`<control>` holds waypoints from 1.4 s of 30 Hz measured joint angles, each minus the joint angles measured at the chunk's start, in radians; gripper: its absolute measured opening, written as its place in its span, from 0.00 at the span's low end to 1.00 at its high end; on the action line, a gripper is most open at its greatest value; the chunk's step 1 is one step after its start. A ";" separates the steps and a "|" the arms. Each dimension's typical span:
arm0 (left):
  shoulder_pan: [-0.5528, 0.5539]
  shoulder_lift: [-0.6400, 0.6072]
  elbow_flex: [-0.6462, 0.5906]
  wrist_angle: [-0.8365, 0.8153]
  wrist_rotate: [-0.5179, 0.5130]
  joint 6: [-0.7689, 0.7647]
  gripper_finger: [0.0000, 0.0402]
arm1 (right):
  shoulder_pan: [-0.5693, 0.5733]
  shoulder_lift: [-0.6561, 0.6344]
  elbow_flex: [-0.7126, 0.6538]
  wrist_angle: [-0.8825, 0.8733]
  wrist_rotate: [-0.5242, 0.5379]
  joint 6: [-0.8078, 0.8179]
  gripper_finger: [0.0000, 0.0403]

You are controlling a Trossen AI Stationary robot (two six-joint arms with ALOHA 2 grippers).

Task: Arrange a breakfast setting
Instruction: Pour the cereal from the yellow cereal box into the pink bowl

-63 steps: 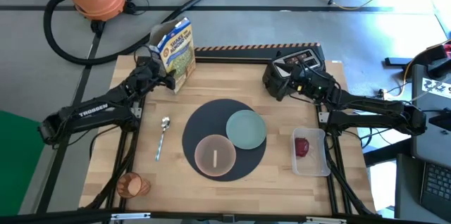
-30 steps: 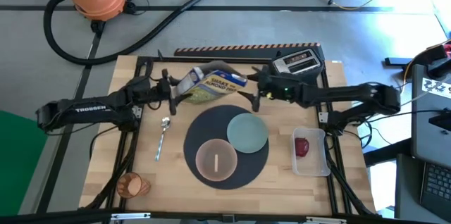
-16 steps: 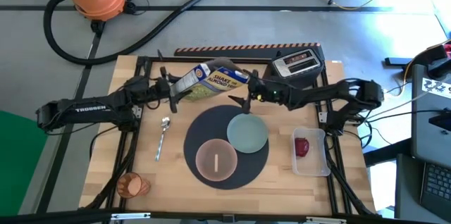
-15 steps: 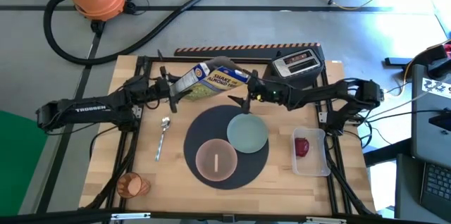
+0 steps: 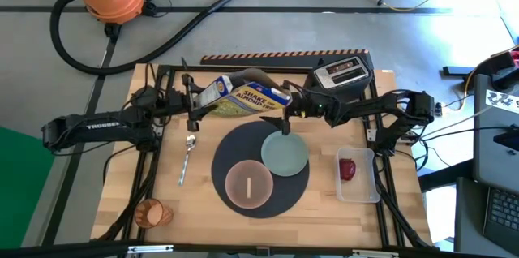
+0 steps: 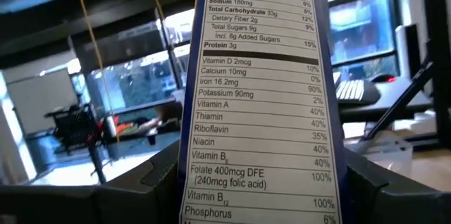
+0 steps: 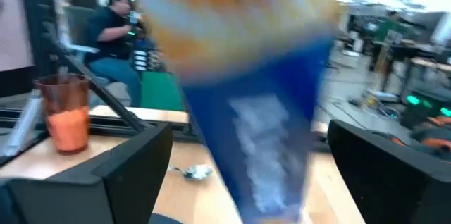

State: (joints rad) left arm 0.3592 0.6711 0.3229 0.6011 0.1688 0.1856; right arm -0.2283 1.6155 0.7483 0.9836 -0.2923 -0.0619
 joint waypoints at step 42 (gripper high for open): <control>-0.041 0.067 0.001 -0.384 -0.095 0.109 0.78 | 0.003 -0.062 0.182 -0.838 0.330 -0.555 0.45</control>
State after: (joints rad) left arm 0.3183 0.7381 0.3241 0.2173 0.0738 0.2950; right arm -0.2257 1.5532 0.9301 0.1455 0.0377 -0.6170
